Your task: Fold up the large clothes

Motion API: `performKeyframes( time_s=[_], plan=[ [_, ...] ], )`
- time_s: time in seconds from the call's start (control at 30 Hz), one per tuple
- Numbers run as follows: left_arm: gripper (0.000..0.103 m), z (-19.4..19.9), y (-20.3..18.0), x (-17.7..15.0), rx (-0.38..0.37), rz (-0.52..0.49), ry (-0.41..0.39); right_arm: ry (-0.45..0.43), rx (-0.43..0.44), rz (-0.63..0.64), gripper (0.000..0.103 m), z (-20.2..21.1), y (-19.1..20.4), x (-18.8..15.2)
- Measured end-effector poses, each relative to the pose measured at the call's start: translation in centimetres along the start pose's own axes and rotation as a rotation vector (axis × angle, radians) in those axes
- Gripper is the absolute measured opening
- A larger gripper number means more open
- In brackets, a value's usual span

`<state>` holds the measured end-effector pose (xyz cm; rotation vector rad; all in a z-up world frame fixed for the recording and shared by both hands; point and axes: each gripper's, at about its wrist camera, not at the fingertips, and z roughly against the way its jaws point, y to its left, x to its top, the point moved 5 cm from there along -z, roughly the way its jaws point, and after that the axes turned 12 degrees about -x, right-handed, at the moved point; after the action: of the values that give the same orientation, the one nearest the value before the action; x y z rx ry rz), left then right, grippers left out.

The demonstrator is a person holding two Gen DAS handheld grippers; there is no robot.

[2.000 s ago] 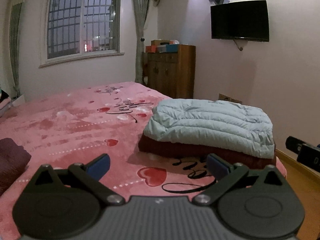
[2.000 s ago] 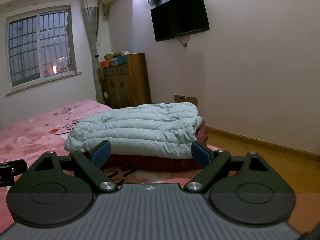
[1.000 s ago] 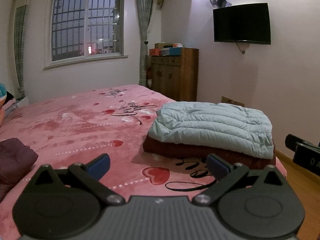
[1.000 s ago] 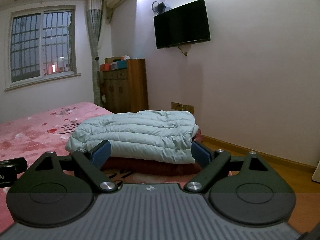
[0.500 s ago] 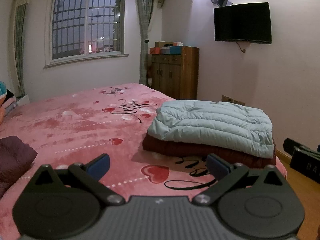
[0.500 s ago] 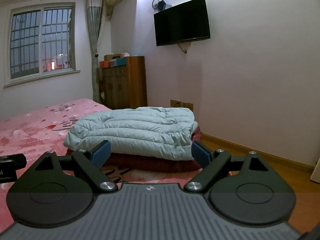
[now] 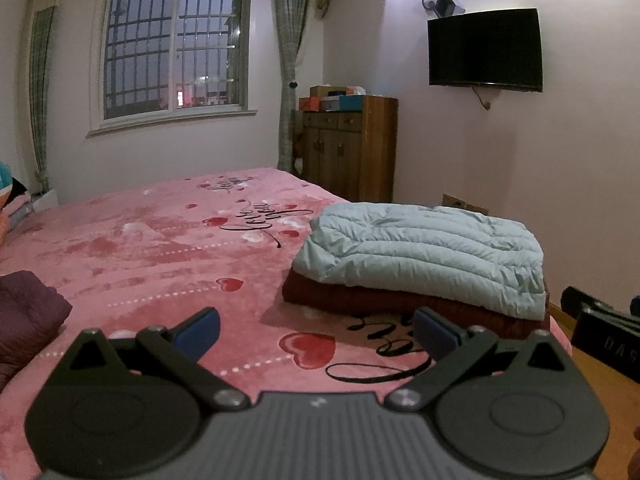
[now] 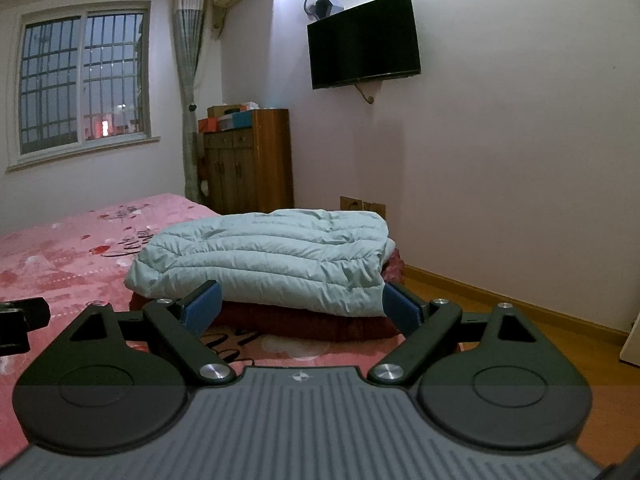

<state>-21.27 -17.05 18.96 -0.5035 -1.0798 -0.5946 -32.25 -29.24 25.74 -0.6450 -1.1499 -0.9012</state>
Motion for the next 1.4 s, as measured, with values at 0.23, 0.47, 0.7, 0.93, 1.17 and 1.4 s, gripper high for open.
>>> performKeyframes(
  time_s=[0.23,0.47,0.7,0.93,1.17,1.4],
  plan=[
    [0.102,-0.1,-0.1,-0.1,0.002,-0.008,0.002,0.007,0.005,0.004,0.103,-0.4,0.0,0.0],
    [0.102,-0.5,-0.2,-0.3,0.007,-0.003,0.006,0.015,0.002,0.003,0.103,-0.8,0.1,0.0],
    [0.102,-0.9,-0.3,-0.6,-0.006,0.001,0.015,0.021,0.001,0.005,0.103,-1.2,0.3,-0.1],
    [0.102,-1.3,-0.6,-0.9,-0.004,-0.006,0.027,0.032,0.006,0.008,0.103,-1.8,0.5,-0.3],
    [0.102,-1.7,-0.9,-1.2,-0.005,-0.009,0.039,0.035,0.007,0.006,0.103,-2.3,0.5,-0.5],
    [0.102,-2.1,-0.8,-1.4,-0.015,0.0,0.043,0.047,0.011,0.012,0.103,-2.9,0.8,-0.9]
  ],
)
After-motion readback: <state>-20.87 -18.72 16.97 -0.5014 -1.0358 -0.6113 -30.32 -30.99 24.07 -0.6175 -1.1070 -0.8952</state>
